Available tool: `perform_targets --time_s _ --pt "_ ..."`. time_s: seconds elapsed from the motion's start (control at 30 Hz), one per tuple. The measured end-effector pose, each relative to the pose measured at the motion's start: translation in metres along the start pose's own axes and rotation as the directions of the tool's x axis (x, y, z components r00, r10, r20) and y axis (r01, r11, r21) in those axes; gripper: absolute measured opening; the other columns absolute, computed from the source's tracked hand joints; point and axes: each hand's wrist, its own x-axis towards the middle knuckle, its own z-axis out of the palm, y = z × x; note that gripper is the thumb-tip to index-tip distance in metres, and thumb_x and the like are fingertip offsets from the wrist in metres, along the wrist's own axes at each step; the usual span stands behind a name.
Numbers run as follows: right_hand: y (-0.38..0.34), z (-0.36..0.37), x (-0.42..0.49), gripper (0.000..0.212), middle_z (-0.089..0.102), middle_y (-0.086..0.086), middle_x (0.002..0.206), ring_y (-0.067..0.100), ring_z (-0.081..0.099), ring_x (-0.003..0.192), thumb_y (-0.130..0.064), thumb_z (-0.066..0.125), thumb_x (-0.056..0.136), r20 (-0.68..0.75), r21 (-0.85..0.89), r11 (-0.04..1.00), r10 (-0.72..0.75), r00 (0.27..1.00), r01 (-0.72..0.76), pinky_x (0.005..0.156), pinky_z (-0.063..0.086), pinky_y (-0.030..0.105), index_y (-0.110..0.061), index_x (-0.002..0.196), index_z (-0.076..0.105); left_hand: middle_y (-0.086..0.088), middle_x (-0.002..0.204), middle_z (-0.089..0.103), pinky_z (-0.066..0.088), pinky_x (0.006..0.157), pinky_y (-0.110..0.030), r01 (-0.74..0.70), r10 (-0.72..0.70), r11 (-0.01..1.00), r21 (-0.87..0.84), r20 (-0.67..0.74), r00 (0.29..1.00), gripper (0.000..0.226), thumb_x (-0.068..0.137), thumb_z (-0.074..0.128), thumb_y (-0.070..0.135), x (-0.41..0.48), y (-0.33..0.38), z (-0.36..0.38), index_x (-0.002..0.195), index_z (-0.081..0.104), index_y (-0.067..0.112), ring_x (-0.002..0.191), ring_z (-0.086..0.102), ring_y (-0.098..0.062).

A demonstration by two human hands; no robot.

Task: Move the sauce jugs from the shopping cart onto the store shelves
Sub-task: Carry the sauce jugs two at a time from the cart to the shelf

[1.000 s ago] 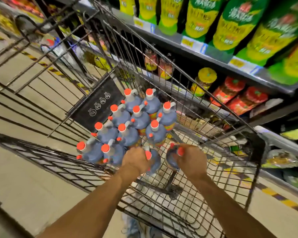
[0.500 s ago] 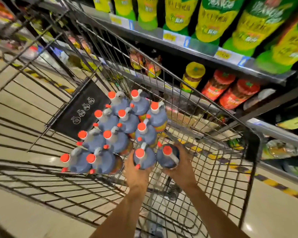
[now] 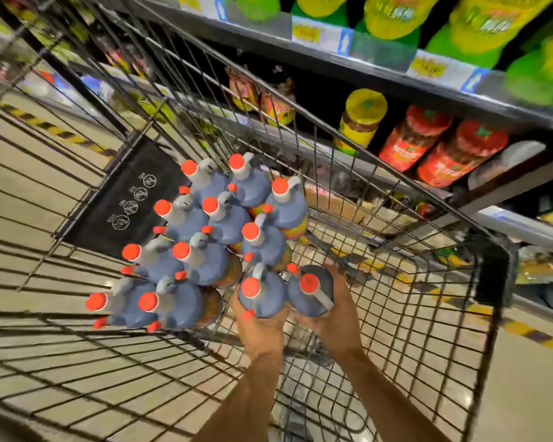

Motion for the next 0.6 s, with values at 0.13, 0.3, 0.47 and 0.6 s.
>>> perform_targets --time_s 0.13,0.3,0.47,0.6 --pt "0.003 0.002 0.001 0.065 0.068 -0.017 0.116 0.004 0.066 0.105 -0.009 0.089 0.07 -0.051 0.056 0.998 -0.025 0.998 0.027 0.081 0.051 0.013 -0.037 0.12 0.059 -0.018 0.113 0.064 0.052 0.087 -0.044 -0.012 0.011 0.993 0.117 0.011 1.0 0.084 0.051 0.092 0.0 0.0 0.007 -0.004 0.119 0.043 0.01 0.099 0.063 -0.034" --pt "-0.005 -0.001 0.0 0.064 0.07 -0.011 0.103 -0.006 0.067 0.093 0.004 0.088 0.065 -0.025 0.153 0.983 0.111 0.993 -0.106 0.071 0.05 0.01 -0.033 0.106 0.055 -0.01 0.1 0.065 0.051 0.058 -0.013 -0.026 0.009 0.988 0.151 0.106 0.994 0.073 0.054 0.09 -0.008 -0.002 0.014 -0.014 0.107 0.046 0.019 0.078 0.063 -0.017" --pt "-0.027 -0.026 -0.007 0.069 0.061 -0.012 0.105 -0.016 0.062 0.084 0.008 0.087 0.062 0.008 0.198 0.97 0.145 0.989 -0.144 0.069 0.047 0.005 -0.016 0.115 0.05 -0.012 0.111 0.062 0.053 0.087 -0.049 -0.071 0.031 0.984 0.162 0.238 0.971 0.09 0.038 0.09 0.03 -0.026 0.058 -0.024 0.115 0.047 0.01 0.1 0.063 -0.031" --pt "-0.068 -0.049 -0.02 0.081 0.066 -0.006 0.109 -0.007 0.067 0.09 -0.007 0.087 0.052 -0.03 0.213 0.972 0.11 0.994 -0.101 0.07 0.053 0.015 -0.005 0.124 0.051 -0.015 0.124 0.062 0.05 0.096 -0.049 -0.098 0.057 0.989 0.112 0.324 0.944 0.085 0.056 0.093 0.004 -0.044 0.098 -0.038 0.128 0.048 0.003 0.112 0.061 -0.032"
